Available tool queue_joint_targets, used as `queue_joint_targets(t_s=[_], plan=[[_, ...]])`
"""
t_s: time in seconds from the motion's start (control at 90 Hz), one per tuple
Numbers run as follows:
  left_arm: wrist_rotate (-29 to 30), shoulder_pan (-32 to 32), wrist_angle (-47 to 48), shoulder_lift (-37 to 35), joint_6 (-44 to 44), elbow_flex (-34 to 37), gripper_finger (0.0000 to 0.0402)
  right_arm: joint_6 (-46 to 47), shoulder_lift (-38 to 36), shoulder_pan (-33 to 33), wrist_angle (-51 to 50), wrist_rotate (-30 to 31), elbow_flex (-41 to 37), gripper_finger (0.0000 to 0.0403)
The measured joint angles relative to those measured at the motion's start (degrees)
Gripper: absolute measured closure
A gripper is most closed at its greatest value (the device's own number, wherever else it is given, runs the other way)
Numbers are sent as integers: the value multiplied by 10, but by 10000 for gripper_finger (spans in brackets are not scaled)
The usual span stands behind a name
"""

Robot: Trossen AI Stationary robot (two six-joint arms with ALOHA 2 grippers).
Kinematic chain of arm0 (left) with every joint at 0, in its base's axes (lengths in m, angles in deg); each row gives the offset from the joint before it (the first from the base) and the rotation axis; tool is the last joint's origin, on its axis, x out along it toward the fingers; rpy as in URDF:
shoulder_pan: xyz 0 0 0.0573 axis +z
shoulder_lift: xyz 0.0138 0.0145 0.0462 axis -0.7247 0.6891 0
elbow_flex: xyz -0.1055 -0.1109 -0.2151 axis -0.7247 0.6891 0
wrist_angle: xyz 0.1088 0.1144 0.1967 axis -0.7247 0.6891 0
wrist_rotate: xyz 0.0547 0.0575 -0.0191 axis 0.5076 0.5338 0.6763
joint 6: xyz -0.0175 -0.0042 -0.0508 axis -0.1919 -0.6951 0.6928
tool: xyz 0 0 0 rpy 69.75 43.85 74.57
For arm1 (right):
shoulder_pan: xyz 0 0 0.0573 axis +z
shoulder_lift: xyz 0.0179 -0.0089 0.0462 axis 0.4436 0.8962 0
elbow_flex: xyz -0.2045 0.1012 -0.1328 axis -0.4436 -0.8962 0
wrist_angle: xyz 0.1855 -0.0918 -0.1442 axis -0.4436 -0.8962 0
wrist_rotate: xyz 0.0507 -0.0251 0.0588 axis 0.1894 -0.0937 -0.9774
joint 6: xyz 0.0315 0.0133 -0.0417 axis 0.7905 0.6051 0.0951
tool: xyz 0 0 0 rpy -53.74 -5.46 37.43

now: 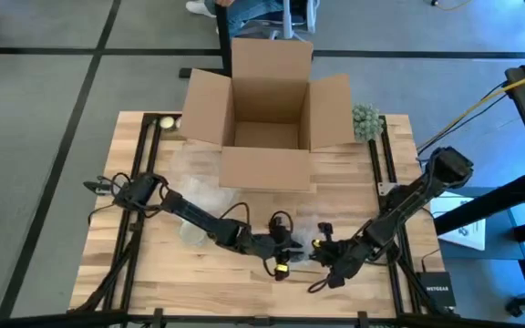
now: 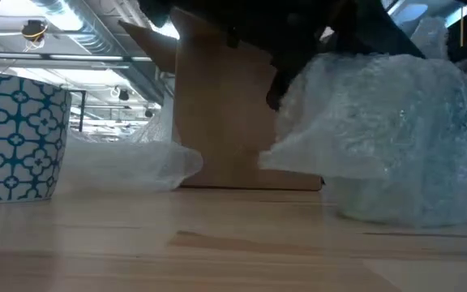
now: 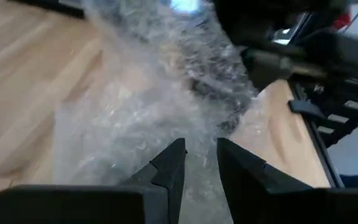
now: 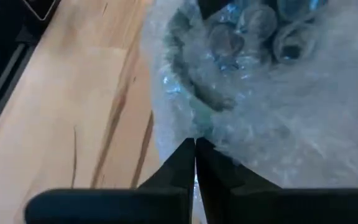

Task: Wrap mug
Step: Wrap the green mug with the bubble wrap

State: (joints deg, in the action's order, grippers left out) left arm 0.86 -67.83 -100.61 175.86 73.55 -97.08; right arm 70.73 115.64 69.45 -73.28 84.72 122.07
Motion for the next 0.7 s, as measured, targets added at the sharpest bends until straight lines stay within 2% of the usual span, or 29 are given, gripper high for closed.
queue_joint_targets(t_s=[0.178, 0.322, 0.411, 0.5, 0.7], plan=[[9, -4, 40, -3, 29, -1, 324, -1, -34, 0, -218, 2, 70, 402], [24, -7, 41, -3, 23, -1, 324, 7, -51, -3, -330, 66, 93, 402], [23, -7, 29, -2, 14, 0, 324, 5, -53, -16, -315, 103, 94, 402], [23, -7, 28, -2, 13, 0, 324, -14, -51, -35, -283, 115, 94, 402], [23, -7, 28, -2, 13, 0, 324, -102, -35, -66, -164, 82, 92, 402]])
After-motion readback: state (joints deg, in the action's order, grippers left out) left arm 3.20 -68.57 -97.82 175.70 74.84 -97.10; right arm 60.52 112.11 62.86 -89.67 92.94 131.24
